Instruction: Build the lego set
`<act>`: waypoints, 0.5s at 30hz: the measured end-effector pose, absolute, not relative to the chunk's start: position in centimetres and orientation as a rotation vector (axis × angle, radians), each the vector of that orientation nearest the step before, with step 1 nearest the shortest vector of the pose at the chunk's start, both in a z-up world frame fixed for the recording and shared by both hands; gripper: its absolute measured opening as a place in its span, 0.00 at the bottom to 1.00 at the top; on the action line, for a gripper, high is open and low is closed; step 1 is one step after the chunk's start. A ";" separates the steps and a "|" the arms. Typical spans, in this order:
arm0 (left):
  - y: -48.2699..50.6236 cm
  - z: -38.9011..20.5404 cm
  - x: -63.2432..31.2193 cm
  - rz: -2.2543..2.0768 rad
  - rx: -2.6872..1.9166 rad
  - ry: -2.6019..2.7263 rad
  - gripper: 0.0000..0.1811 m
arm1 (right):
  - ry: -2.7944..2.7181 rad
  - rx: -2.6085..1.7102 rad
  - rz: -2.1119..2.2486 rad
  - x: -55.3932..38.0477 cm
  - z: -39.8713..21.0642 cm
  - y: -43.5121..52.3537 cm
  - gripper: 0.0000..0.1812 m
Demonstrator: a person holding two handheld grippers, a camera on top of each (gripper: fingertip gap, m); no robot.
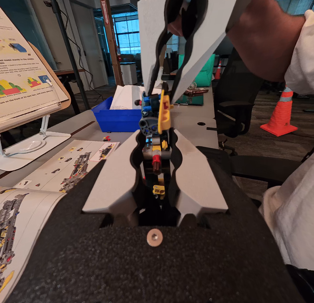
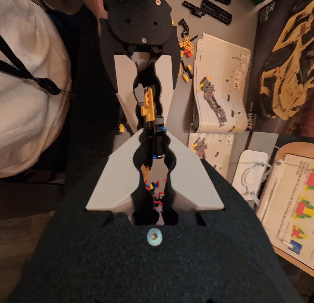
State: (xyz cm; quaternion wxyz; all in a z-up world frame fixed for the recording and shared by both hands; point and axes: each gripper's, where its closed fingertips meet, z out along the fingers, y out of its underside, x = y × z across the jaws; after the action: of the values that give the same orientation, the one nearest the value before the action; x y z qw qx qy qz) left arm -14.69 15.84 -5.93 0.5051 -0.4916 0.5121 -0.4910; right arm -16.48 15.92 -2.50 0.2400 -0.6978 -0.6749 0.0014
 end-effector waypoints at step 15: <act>16.1 -6.0 -15.5 -1.279 -1.139 1.238 0.15 | -1.631 -1.891 0.224 -16.3 -1.1 15.8 0.13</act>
State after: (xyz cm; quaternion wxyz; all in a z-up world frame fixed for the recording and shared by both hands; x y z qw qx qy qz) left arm -15.47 16.09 -5.96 0.4918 -0.4694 0.5102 -0.5268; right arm -16.31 15.84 -1.12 0.3117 -0.7167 -0.6181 0.0847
